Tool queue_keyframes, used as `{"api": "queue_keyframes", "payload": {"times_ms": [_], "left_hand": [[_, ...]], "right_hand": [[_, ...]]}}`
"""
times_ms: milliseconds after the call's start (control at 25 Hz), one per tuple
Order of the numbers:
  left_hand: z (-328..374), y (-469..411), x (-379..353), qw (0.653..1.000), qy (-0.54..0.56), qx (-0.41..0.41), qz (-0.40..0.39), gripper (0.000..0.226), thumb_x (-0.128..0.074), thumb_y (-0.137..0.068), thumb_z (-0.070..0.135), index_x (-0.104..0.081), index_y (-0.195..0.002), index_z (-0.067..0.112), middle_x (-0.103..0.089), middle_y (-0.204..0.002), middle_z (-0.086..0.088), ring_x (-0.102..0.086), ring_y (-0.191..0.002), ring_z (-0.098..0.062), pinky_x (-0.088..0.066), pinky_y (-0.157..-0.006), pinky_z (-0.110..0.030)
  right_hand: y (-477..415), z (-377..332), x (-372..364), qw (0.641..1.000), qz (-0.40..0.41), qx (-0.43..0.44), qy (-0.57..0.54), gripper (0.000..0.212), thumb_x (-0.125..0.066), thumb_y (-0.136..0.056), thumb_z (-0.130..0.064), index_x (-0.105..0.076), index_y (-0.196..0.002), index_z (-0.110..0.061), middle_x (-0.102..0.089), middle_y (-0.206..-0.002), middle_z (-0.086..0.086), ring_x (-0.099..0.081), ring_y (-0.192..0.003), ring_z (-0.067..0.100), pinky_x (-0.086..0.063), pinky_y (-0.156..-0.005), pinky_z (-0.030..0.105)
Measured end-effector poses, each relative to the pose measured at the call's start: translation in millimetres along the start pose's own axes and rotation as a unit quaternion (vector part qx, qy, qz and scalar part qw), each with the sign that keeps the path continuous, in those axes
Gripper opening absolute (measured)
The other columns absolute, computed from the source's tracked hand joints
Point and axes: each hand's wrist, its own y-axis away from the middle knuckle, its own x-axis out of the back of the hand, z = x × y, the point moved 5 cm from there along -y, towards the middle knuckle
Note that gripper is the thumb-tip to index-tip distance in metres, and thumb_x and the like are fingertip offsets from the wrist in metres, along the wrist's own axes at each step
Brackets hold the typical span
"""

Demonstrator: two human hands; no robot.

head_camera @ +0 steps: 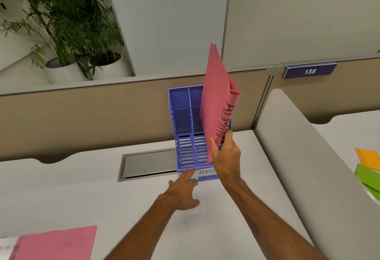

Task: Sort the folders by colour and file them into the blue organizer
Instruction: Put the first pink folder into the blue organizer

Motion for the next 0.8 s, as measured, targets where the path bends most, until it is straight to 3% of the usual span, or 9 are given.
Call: {"api": "queue_keyframes", "payload": {"times_ms": [320,480,800], "left_hand": [[-4,-3,-6,1.000,-0.013,-0.003,-0.019,0.076,-0.064,-0.087,0.046,-0.029,-0.151,0.024,0.011,-0.163,0.006,0.008,-0.151,-0.023,-0.013,-0.118,-0.059],[-3,-5,-8,0.999,-0.043,-0.001,-0.023,0.076,-0.062,-0.086,0.050,-0.031,-0.150,0.025,0.013,-0.163,0.005,0.011,-0.150,-0.024,-0.010,-0.116,-0.062],[-2,-3,-8,0.998,-0.060,0.000,-0.031,0.075,-0.062,-0.086,0.050,-0.032,-0.150,0.024,0.015,-0.163,0.004,0.012,-0.150,-0.025,-0.012,-0.117,-0.063]], "right_hand": [[5,27,-15,0.999,-0.025,-0.032,0.005,0.062,-0.055,-0.087,-0.050,-0.040,-0.136,-0.016,-0.057,-0.132,0.007,-0.064,-0.108,0.024,-0.059,-0.085,0.041],[0,43,-25,0.995,-0.047,-0.067,0.051,0.060,-0.062,-0.089,-0.043,-0.037,-0.137,-0.017,-0.055,-0.133,0.008,-0.061,-0.113,0.026,-0.058,-0.087,0.045],[2,63,-33,0.982,-0.056,-0.085,0.157,0.066,-0.063,-0.086,-0.051,-0.041,-0.138,-0.016,-0.060,-0.129,0.007,-0.061,-0.113,0.028,-0.053,-0.091,0.044]]}}
